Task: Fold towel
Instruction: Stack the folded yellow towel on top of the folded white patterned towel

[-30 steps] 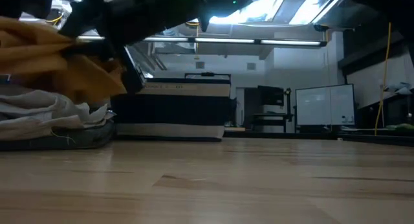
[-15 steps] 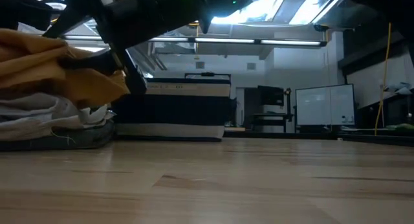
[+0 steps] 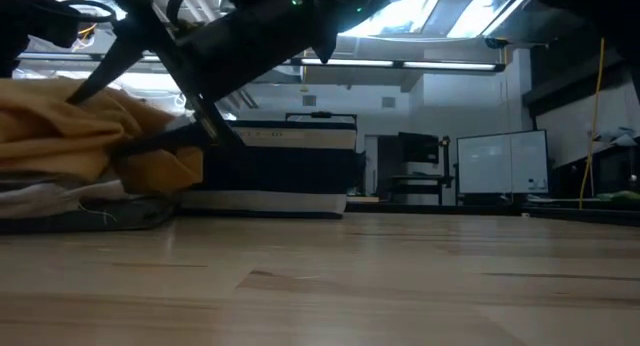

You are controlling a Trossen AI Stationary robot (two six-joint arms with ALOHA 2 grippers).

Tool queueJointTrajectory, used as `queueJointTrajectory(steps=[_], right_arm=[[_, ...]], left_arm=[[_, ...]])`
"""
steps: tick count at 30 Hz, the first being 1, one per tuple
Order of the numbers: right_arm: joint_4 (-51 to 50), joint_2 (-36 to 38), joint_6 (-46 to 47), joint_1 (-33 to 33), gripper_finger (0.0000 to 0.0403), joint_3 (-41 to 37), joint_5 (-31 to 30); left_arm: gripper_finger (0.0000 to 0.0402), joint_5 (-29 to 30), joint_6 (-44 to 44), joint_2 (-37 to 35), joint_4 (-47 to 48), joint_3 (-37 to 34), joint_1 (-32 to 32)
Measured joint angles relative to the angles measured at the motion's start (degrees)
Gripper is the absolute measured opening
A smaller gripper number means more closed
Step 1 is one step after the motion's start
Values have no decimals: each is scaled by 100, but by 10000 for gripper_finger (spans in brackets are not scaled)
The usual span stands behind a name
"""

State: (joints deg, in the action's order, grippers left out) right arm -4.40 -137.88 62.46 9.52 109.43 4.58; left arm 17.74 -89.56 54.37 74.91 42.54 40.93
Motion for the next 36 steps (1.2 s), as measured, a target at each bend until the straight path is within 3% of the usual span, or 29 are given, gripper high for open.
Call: queueJointTrajectory(steps=[11, 22, 27, 33, 36], right_arm=[[-701, 0, -129, 91, 221, -1, 88], [-1086, 476, -785, 402, 221, -2, -865], [-867, 584, -1120, 341, 221, 6, -1010], [-1335, 516, -499, 103, 221, -4, -1012], [-999, 507, -507, 17, 221, -4, -1060]], left_arm=[[160, 0, -4, 0, 7, 0, 0], [137, 132, -154, -140, 175, 101, 1], [126, 143, -359, -188, 568, 142, 0], [116, -6, -787, -188, 880, 142, 0], [113, -231, -752, -173, 639, 113, 0]])
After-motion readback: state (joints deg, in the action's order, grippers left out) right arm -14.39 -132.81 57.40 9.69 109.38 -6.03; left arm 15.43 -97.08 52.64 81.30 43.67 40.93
